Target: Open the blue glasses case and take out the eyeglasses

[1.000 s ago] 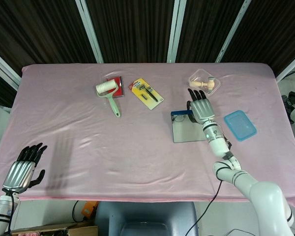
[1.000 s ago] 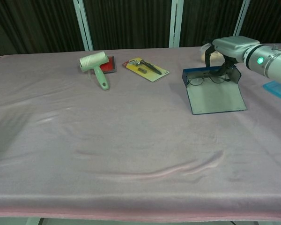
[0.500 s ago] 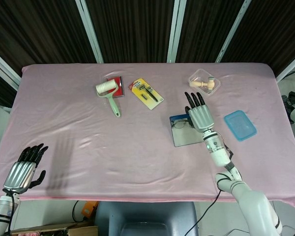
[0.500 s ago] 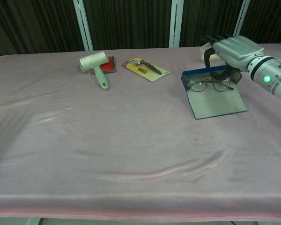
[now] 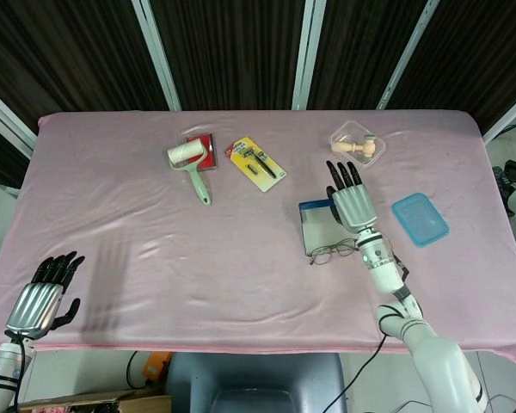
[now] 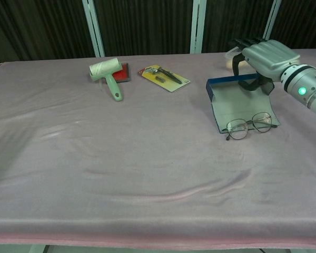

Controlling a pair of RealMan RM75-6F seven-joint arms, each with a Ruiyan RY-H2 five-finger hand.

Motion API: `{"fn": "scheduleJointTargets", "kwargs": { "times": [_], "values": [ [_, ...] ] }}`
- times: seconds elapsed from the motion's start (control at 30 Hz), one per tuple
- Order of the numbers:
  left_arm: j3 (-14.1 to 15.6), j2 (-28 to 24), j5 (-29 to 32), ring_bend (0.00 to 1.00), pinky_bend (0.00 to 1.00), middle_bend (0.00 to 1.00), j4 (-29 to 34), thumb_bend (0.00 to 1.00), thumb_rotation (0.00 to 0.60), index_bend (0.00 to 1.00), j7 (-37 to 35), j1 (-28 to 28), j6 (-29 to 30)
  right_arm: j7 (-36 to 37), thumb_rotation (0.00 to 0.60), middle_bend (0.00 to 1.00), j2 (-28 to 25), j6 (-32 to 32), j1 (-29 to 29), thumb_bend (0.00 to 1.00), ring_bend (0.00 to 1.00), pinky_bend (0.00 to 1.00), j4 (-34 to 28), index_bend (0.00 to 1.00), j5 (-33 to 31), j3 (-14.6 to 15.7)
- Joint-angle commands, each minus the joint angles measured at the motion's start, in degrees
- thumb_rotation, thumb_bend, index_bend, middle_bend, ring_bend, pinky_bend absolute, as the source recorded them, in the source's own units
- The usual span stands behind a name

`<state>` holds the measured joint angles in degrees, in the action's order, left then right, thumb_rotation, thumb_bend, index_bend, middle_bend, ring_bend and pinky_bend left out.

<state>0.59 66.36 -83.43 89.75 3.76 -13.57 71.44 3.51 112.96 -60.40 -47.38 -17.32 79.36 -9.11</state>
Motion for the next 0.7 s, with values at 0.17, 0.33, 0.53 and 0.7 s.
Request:
{"fn": "scheduleJointTargets", "kwargs": {
  "times": [0.17, 0.33, 0.53, 0.7],
  "values": [
    [0.0, 0.1, 0.1, 0.0, 0.03, 0.0, 0.0, 0.42, 0.6, 0.0, 0.3, 0.0, -0.1, -2.0, 0.6, 0.11, 0.0, 2.8, -2.2, 0.53, 0.04, 0.0, 2.8, 0.69, -2.7, -3.2],
    [0.0, 0.2, 0.3, 0.0, 0.03, 0.0, -0.1, 0.42, 0.6, 0.0, 0.5, -0.1, -0.3, -4.1, 0.6, 0.11, -0.4, 6.3, -3.8, 0.53, 0.04, 0.0, 5.0, 0.69, -5.5, -6.0],
    [0.0, 0.3, 0.5, 0.0, 0.03, 0.0, -0.1, 0.42, 0.6, 0.0, 0.5, -0.4, -0.9, -5.5, 0.6, 0.07, -1.6, 14.8, -3.3, 0.53, 0.01, 0.0, 4.7, 0.33, -7.0, -6.6],
    [0.0, 0.4, 0.7, 0.0, 0.03, 0.0, -0.1, 0.42, 0.6, 0.0, 0.7, -0.5, -1.2, -5.2, 0.6, 0.0, -5.5, 20.1, -2.1, 0.38, 0.0, 0.0, 0.1, 0.12, -6.2, -5.0]
  ]
}}
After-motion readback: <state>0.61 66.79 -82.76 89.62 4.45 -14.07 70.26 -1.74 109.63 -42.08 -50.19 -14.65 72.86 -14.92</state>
